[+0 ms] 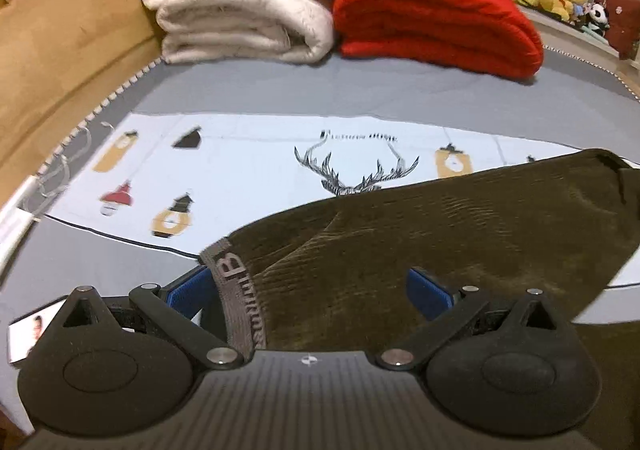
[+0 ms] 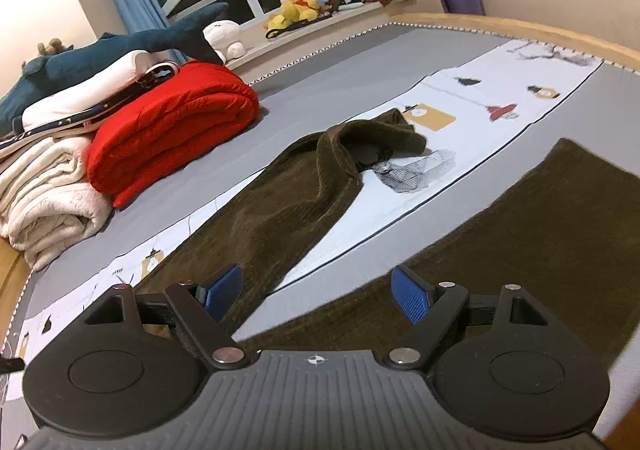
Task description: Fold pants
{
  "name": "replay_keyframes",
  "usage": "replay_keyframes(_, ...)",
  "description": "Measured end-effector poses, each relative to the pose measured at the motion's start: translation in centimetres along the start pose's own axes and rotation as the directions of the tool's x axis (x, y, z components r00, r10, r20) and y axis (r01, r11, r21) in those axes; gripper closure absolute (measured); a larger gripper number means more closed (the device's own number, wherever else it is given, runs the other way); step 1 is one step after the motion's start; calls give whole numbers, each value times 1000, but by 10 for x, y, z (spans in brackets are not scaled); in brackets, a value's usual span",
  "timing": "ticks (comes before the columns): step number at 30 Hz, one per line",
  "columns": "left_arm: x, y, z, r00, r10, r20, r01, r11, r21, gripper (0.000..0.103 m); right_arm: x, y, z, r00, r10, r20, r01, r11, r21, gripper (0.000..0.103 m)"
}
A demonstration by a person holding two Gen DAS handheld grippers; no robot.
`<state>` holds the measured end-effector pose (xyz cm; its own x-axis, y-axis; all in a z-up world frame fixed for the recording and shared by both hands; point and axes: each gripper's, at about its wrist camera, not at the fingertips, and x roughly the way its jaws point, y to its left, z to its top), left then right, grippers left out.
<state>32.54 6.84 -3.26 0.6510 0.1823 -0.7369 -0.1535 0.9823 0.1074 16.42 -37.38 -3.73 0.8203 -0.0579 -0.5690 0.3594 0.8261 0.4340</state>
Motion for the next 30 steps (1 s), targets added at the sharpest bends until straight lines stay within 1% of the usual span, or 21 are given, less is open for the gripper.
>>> replay_keyframes(3, 29, 5, 3, 1000, 15, -15, -15, 1000, 11, 0, 25, 4, 3, 1000, -10, 4, 10, 1000, 21, 20)
replay_keyframes(6, 45, 14, 9, 1000, -4, 21, 5, 1000, -15, 0, 51, 10, 6, 1000, -15, -16, 16, 999, 47, 20)
replay_keyframes(8, 54, 15, 15, 1000, -7, 27, 7, 1000, -8, 0, 63, 16, 8, 999, -7, -37, 8, 999, 34, 20)
replay_keyframes(9, 59, 14, 18, 1000, -8, 26, 8, 1000, 0, 0, 69, 18, 8, 999, -8, -40, 9, 1000, 22, 20)
replay_keyframes(12, 76, 19, 23, 1000, 20, 7, -20, 1000, -2, 0, 84, 26, 10, 999, -18, -33, 18, 1000, -15, 20)
replay_keyframes(14, 89, 24, 27, 1000, 17, -13, -17, 1000, 0, 0, 90, 28, 9, 999, -21, -29, 19, 999, -43, 20)
replay_keyframes(17, 106, 32, 30, 999, 40, -30, -40, 999, 6, 0, 95, 27, 1, 999, -17, -28, 14, 994, -111, 20)
replay_keyframes(18, 112, 36, 31, 998, 50, -38, -50, 999, -1, 0, 96, 27, -1, 999, -21, -34, 16, 990, -137, 20)
replay_keyframes(20, 121, 45, 32, 997, 46, -57, -48, 998, -31, 0, 98, 27, -1, 999, -13, -39, 6, 987, -160, 20)
replay_keyframes(23, 132, 58, 34, 994, 26, -104, -36, 995, -97, 0, 102, 26, 4, 999, 2, -36, -7, 991, -133, 20)
replay_keyframes(25, 137, 63, 34, 993, 8, -121, -22, 993, -116, 0, 108, 26, 6, 998, 5, -59, -11, 994, -109, 20)
replay_keyframes(27, 139, 63, 33, 994, 10, -111, -22, 994, -106, 0, 116, 27, 10, 997, 3, -83, -11, 996, -94, 20)
replay_keyframes(30, 146, 59, 34, 994, 36, -100, -42, 998, -55, 0, 135, 33, 21, 992, 13, -127, -18, 999, -40, 20)
